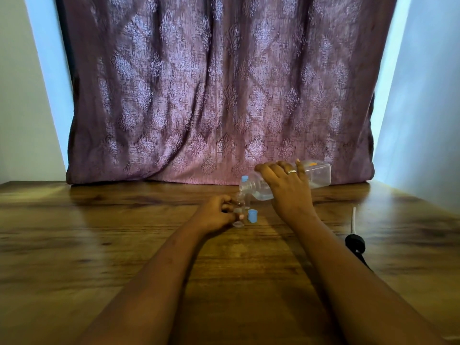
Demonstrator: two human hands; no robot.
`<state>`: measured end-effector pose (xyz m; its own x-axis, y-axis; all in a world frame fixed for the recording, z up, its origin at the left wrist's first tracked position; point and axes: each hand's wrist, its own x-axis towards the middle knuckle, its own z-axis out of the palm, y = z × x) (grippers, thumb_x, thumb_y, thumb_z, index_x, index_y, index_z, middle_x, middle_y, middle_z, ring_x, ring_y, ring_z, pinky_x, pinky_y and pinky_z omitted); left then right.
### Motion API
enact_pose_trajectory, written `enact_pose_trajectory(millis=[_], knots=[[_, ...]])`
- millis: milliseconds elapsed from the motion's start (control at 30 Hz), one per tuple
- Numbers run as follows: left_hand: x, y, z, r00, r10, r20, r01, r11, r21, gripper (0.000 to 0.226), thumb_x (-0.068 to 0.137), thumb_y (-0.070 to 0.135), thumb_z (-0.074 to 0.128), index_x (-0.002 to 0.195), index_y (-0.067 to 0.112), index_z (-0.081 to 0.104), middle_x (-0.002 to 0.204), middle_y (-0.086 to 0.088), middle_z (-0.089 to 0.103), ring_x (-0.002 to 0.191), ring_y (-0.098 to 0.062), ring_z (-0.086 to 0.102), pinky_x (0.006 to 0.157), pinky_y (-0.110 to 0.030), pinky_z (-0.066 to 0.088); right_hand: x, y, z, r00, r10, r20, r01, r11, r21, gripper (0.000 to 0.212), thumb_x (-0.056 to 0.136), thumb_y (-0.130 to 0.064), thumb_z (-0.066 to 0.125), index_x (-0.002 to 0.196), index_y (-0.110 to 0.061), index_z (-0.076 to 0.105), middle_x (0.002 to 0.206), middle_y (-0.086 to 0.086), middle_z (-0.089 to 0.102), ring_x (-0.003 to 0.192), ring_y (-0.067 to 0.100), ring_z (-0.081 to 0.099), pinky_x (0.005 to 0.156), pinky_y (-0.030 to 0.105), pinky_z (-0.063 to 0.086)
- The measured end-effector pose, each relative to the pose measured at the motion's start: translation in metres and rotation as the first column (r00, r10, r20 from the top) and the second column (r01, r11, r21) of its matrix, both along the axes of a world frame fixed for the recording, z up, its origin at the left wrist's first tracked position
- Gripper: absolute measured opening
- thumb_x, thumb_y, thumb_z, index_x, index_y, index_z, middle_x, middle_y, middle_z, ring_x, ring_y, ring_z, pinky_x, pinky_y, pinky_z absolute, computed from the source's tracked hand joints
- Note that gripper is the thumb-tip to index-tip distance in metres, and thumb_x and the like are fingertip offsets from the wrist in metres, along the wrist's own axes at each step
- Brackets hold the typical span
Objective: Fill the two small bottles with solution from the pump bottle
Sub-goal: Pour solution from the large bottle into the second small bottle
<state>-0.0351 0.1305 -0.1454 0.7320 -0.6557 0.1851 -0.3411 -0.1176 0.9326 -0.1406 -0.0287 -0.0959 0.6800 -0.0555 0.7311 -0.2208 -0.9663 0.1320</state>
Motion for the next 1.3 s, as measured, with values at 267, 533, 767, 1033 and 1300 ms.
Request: enact_pose_trajectory(millis=[267,533,767,1033,1300], knots=[[0.0006,-0.0005,0.0007,1.000,0.005,-0.005,-0.005,1.000,0.003,0.031,0.078,0.007,0.075,0.102,0.025,0.067,0.099,-0.003,0.076,0.094,-0.021,0.072,0.081,-0.038,0.058,0.0011,-0.0014,-0.0004,1.000,0.001,0.011,-0.001,1.000,-0.008,0.066,0.072,0.007,0.057,0.127,-0.027,0.044,0.128,0.000,0.055,0.124,0.030,0.045,0.112,0.054,0.016],[-0.0015,0.0000,0.0033,1.000,0.001,-0.020,-0.001,1.000,0.004,0.030,0.080,0.005,0.073,0.098,0.028,0.065,0.101,-0.003,0.074,0.096,-0.022,0.071,0.087,-0.043,0.057,0.0015,-0.0009,-0.0009,1.000,-0.010,0.012,0.010,1.000,-0.020,0.068,0.070,0.008,0.059,0.127,-0.026,0.044,0.127,0.001,0.055,0.124,0.030,0.045,0.112,0.055,0.017],[-0.0016,-0.0001,0.0029,1.000,-0.002,-0.014,0.003,1.000,0.007,0.029,0.081,0.007,0.073,0.099,0.027,0.064,0.100,-0.003,0.074,0.094,-0.021,0.072,0.080,-0.037,0.057,0.0028,-0.0014,-0.0013,1.000,-0.011,0.008,0.011,1.000,-0.025,0.068,0.070,0.007,0.060,0.127,-0.027,0.043,0.128,0.000,0.055,0.123,0.030,0.046,0.111,0.054,0.017],[0.0012,-0.0027,-0.0003,0.999,-0.005,-0.037,0.004,1.000,-0.019,0.032,0.079,0.003,0.074,0.105,0.020,0.067,0.102,-0.007,0.075,0.098,-0.026,0.071,0.091,-0.050,0.056,0.0016,-0.0009,-0.0004,1.000,-0.006,0.003,0.006,1.000,0.003,0.064,0.075,0.005,0.056,0.127,-0.029,0.042,0.130,-0.003,0.053,0.127,0.027,0.043,0.112,0.052,0.014],[0.0012,-0.0020,0.0003,0.998,-0.021,-0.062,0.019,0.999,-0.032,0.033,0.079,0.000,0.072,0.102,0.022,0.067,0.093,-0.002,0.076,0.092,-0.020,0.073,0.075,-0.034,0.057,0.0014,-0.0013,-0.0012,0.999,-0.002,0.033,0.002,1.000,-0.013,0.059,0.077,0.003,0.053,0.127,-0.027,0.045,0.127,-0.001,0.056,0.123,0.028,0.046,0.112,0.051,0.014]])
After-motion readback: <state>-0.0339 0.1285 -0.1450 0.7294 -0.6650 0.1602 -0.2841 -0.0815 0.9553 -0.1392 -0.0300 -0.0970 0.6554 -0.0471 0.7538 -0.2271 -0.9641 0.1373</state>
